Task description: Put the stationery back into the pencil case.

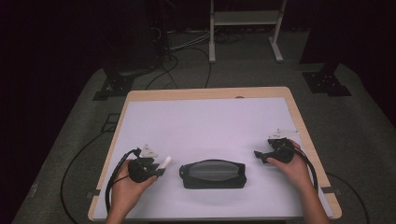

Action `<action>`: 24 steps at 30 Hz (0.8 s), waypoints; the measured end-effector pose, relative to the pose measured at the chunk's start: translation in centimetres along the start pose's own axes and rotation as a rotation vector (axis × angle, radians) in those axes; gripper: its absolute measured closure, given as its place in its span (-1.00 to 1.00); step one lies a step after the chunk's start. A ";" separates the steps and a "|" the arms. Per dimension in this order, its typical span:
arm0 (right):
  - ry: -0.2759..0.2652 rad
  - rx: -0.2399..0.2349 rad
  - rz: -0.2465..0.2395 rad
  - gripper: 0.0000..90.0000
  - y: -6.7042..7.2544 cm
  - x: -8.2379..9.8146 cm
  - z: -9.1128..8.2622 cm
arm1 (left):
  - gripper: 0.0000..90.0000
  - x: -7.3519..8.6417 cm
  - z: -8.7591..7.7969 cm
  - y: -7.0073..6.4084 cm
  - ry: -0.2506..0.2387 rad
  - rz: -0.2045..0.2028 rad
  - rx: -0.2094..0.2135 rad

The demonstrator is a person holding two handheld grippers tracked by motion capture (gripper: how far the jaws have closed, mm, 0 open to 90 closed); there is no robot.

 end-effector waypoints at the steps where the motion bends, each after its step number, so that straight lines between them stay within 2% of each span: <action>1: 0.000 0.000 0.000 -0.65 0.0 0.0 0.0 | 0.57 -0.2 -0.2 -0.1 -0.005 0.008 0.004; 12: -0.001 0.001 -0.001 -0.65 0.0 0.0 0.0 | 0.57 -2.2 -1.8 -1.8 -0.047 0.085 0.054; 24: -0.001 0.000 0.000 -0.65 0.0 0.0 0.0 | 0.57 -4.5 -2.2 -3.4 -0.074 0.148 0.096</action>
Point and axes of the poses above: each handheld gripper's, and its own axes: z roughly forward along the jaws, x roughly out of its underside, y roughly to its left, the point moved 4 cm from there along z, roughly forward along the jaws, and after that the axes turned 1 degree about x, right-handed, at the moved point
